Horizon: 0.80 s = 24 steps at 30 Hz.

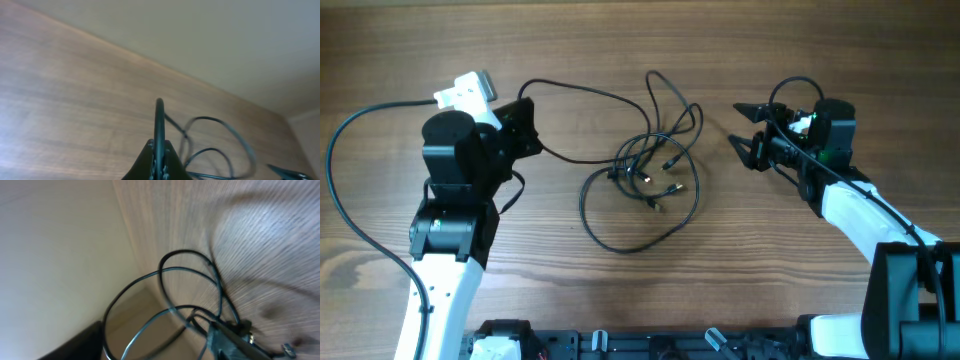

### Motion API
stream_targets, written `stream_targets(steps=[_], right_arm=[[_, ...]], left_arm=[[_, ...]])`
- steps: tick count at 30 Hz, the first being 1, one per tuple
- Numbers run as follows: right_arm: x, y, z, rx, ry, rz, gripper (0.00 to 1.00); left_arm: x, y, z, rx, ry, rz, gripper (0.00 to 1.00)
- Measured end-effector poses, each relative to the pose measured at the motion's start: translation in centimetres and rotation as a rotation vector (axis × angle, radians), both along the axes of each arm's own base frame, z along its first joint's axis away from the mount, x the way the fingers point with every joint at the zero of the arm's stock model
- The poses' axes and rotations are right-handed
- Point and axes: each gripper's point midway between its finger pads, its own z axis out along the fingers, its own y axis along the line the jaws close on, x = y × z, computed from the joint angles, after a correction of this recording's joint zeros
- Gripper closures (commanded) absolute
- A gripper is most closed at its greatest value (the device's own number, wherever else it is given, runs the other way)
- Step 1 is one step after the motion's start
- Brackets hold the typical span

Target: Untangle cables

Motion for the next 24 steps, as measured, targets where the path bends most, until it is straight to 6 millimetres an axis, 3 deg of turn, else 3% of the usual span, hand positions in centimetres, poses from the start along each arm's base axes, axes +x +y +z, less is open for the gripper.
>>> stream_targets(steps=[7, 15, 20, 24], right_arm=[[-0.4, 0.3, -0.1, -0.052, -0.050, 0.062, 0.05], [-1.1, 1.8, 1.5, -0.154, -0.299, 0.277, 0.01], [-1.4, 3.1, 3.2, -0.183, -0.464, 0.381, 0.00], [-2.2, 5.4, 3.9, -0.193, -0.549, 0.467, 0.00]], left_arm=[[0.5, -2.8, 5.5, -0.082, -0.219, -0.155, 0.96], [-0.9, -5.5, 12.4, -0.148, -0.491, -0.339, 0.96], [-1.9, -6.0, 14.7, -0.190, -0.571, -0.384, 0.96], [-2.6, -6.1, 16.5, -0.248, -0.620, -0.398, 0.96]])
